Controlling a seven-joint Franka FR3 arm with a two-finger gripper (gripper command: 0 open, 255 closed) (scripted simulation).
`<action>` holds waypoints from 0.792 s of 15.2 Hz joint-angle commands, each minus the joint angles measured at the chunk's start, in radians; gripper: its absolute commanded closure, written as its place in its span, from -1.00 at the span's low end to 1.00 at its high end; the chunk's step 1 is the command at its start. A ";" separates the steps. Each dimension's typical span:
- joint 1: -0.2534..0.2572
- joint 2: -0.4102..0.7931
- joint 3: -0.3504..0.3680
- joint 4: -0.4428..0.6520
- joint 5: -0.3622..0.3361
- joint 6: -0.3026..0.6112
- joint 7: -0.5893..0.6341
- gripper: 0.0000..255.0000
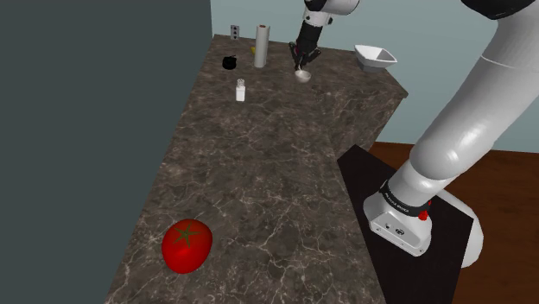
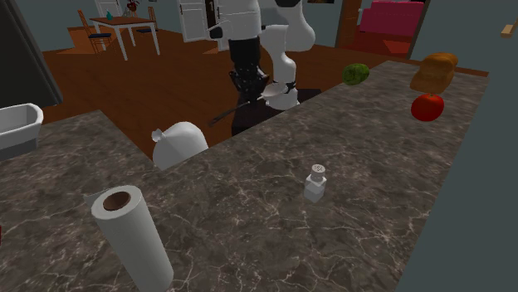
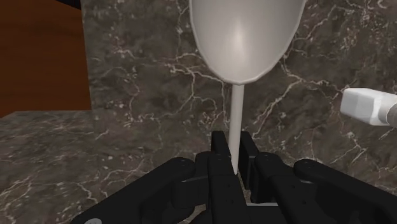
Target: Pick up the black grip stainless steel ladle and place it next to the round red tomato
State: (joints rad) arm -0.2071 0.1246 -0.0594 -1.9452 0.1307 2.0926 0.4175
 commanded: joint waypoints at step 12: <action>0.111 -0.261 0.110 -0.300 -0.006 0.061 0.217 1.00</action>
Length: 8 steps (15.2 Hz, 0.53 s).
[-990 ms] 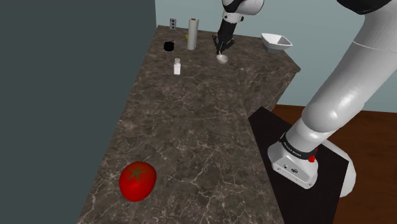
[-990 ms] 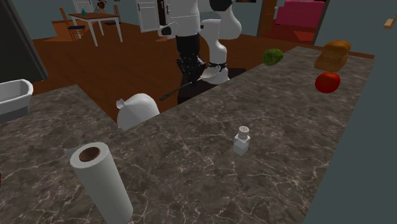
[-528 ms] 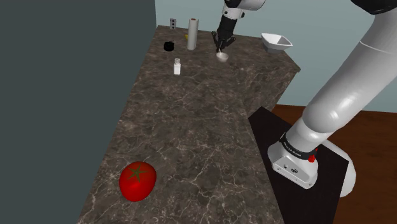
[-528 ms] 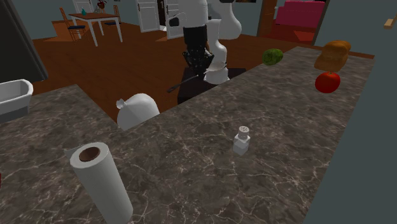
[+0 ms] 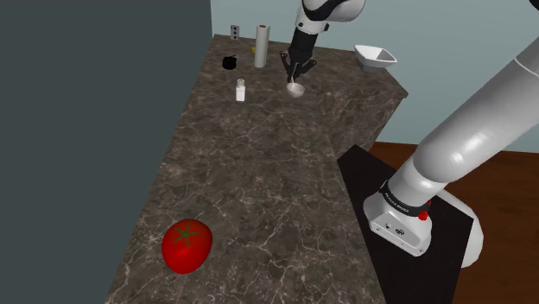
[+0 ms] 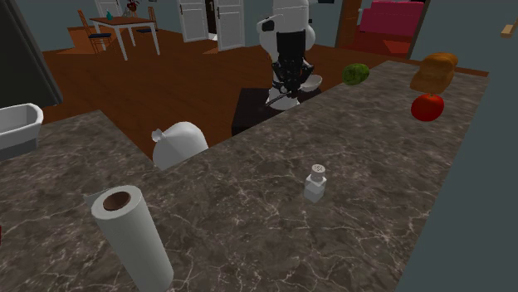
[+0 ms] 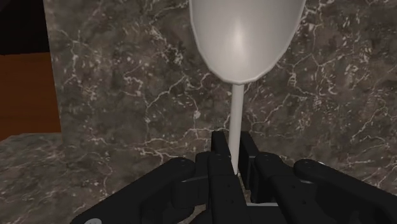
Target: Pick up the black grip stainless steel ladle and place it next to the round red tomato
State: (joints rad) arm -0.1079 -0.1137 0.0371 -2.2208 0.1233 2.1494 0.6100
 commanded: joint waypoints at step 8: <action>0.096 -0.155 0.126 -0.163 0.034 0.029 0.198 1.00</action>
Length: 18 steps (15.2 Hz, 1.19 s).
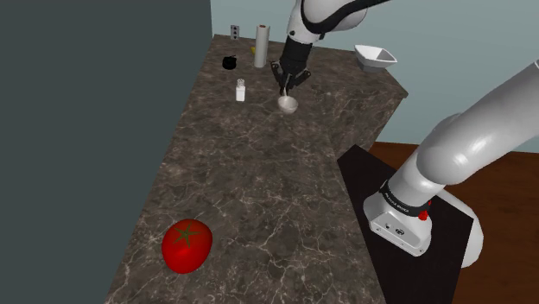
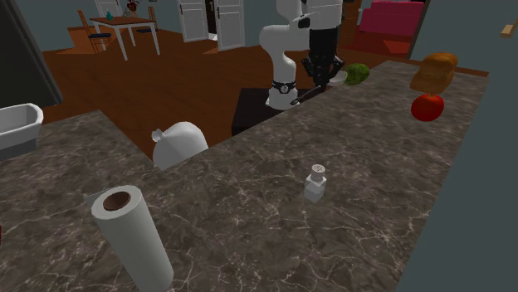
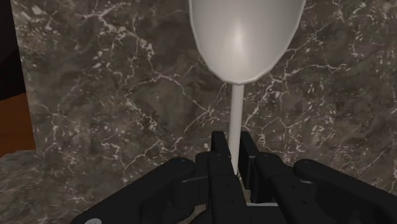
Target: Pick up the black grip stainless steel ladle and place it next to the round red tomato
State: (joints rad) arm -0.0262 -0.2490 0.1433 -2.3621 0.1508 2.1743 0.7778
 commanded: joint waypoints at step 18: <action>0.208 -0.092 0.338 -0.061 0.098 0.030 0.478 1.00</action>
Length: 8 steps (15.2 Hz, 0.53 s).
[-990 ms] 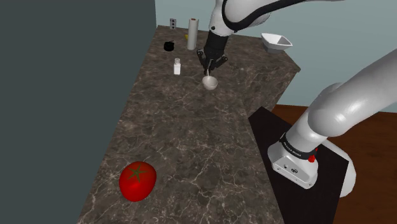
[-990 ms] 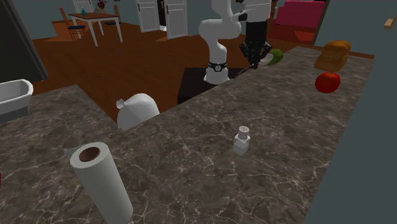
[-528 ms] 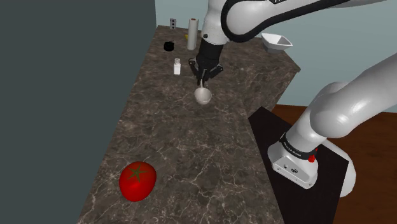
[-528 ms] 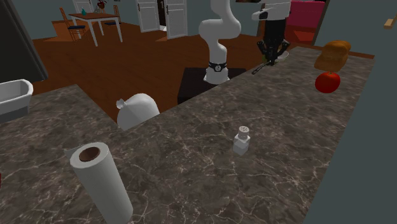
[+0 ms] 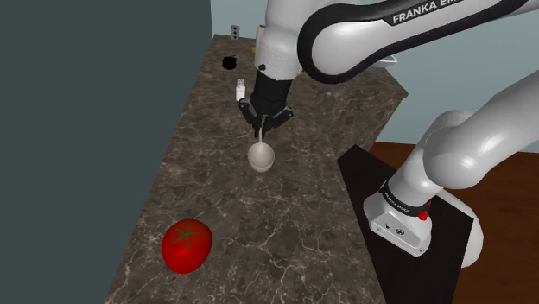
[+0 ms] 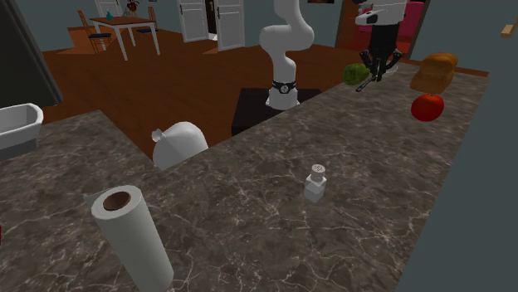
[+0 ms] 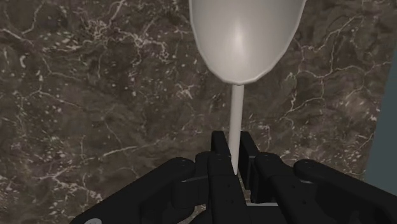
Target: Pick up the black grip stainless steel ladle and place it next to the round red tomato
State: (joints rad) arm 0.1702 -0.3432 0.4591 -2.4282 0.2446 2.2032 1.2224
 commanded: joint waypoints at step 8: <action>0.015 0.060 0.061 -0.042 -0.002 0.108 0.064 1.00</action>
State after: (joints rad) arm 0.1859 -0.2915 0.5170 -2.4615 0.2436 2.2939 1.2855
